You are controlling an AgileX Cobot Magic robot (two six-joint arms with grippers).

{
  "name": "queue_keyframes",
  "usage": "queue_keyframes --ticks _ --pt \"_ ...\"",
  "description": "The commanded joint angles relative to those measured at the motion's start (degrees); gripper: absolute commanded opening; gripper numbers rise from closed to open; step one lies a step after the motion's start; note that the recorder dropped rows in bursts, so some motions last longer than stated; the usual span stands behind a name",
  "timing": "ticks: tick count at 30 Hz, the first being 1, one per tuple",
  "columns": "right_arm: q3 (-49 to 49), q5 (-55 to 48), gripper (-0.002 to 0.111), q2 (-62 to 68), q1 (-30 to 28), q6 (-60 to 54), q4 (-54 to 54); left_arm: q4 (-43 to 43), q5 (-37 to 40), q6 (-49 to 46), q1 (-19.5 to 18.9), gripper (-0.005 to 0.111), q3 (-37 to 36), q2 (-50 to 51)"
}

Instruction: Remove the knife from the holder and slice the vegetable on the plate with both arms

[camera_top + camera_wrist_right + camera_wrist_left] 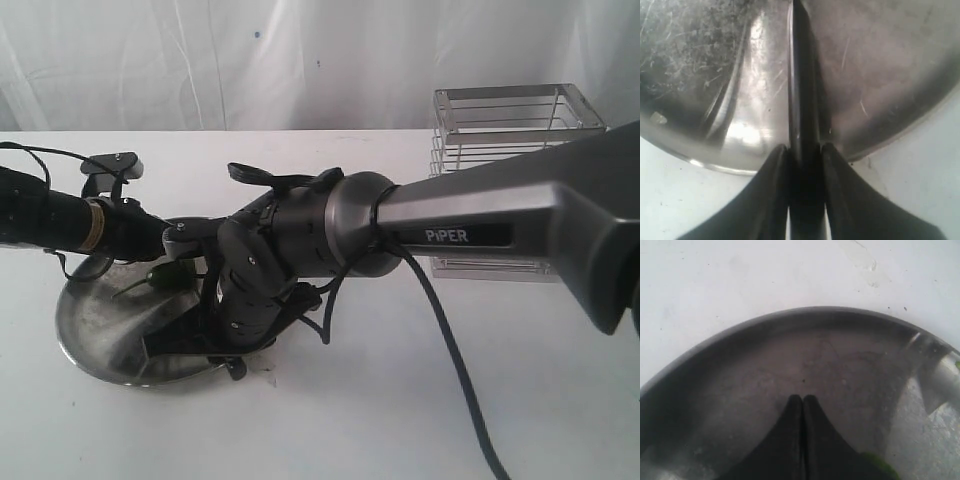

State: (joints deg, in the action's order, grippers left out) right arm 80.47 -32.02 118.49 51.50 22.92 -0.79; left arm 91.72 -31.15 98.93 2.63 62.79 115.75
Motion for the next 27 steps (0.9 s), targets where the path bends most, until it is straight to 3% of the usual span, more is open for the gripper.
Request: queue_keyframes --ticks 1,13,18,27 --pt "0.1 -1.3 0.000 0.4 -0.1 0.1 0.8 4.8 0.7 0.7 0.2 0.000 -1.1 3.1" --pt "0.1 -8.5 0.000 -2.2 -0.1 -0.2 3.8 0.6 -3.7 1.3 -0.2 0.000 -0.6 2.3" --pt "0.1 -8.7 0.000 -2.2 -0.1 -0.2 5.1 0.0 -9.7 1.3 -1.8 0.000 1.0 -1.4" --pt "0.1 -8.6 0.000 -4.0 -0.1 0.7 6.9 -0.1 -10.0 1.8 -2.1 0.000 -1.4 -10.6"
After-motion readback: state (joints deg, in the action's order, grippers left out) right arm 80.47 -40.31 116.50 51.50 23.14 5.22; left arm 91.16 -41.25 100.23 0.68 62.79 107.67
